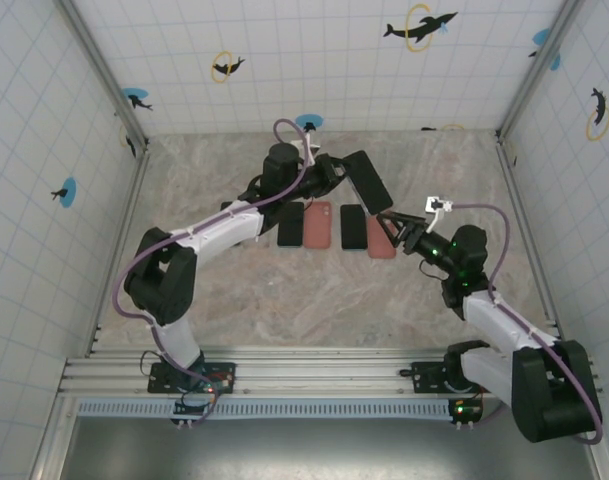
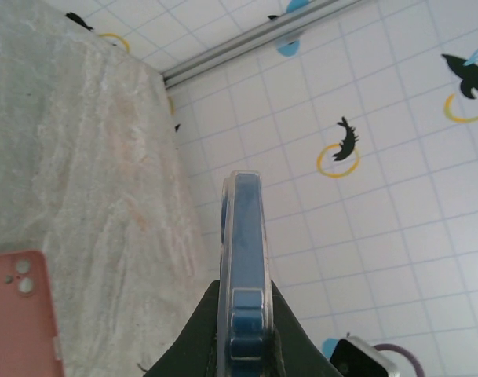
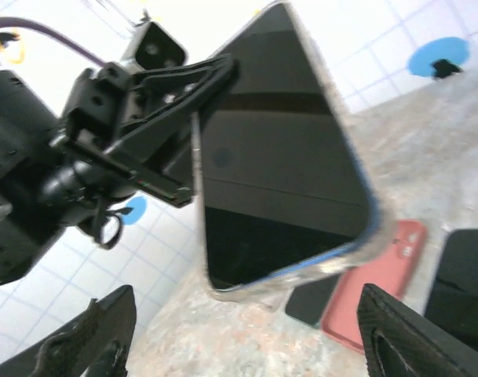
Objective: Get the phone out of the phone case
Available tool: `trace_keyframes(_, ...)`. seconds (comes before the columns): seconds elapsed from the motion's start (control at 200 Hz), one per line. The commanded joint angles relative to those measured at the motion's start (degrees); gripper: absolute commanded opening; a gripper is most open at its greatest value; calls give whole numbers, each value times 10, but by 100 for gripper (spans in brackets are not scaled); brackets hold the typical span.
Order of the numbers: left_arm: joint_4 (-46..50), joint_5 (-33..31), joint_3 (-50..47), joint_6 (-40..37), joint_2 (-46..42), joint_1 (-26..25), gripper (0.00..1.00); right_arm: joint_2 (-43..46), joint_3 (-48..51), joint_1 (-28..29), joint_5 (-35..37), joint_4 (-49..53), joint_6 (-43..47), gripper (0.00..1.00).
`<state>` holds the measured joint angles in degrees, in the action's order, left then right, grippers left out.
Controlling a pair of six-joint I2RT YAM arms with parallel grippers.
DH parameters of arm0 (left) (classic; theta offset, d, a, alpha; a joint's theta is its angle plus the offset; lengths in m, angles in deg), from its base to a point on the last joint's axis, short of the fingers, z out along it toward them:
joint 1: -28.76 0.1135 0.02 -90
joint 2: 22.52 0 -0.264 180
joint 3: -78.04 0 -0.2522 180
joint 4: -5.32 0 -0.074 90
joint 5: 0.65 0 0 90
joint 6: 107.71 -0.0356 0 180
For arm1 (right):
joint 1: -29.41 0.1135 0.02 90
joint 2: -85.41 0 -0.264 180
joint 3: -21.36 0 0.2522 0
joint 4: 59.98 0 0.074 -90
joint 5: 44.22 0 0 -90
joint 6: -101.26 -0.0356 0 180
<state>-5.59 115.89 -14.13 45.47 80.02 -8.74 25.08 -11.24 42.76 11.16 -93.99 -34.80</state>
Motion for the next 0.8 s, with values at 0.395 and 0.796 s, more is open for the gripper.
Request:
trace_keyframes(0.395,-179,12,-51,127,-62,0,8,-75,-14,69,68,-282,-190,42)
trace_keyframes(0.796,-210,14,-58,150,-62,-3,7,-120,-36,87,64,-318,-217,36)
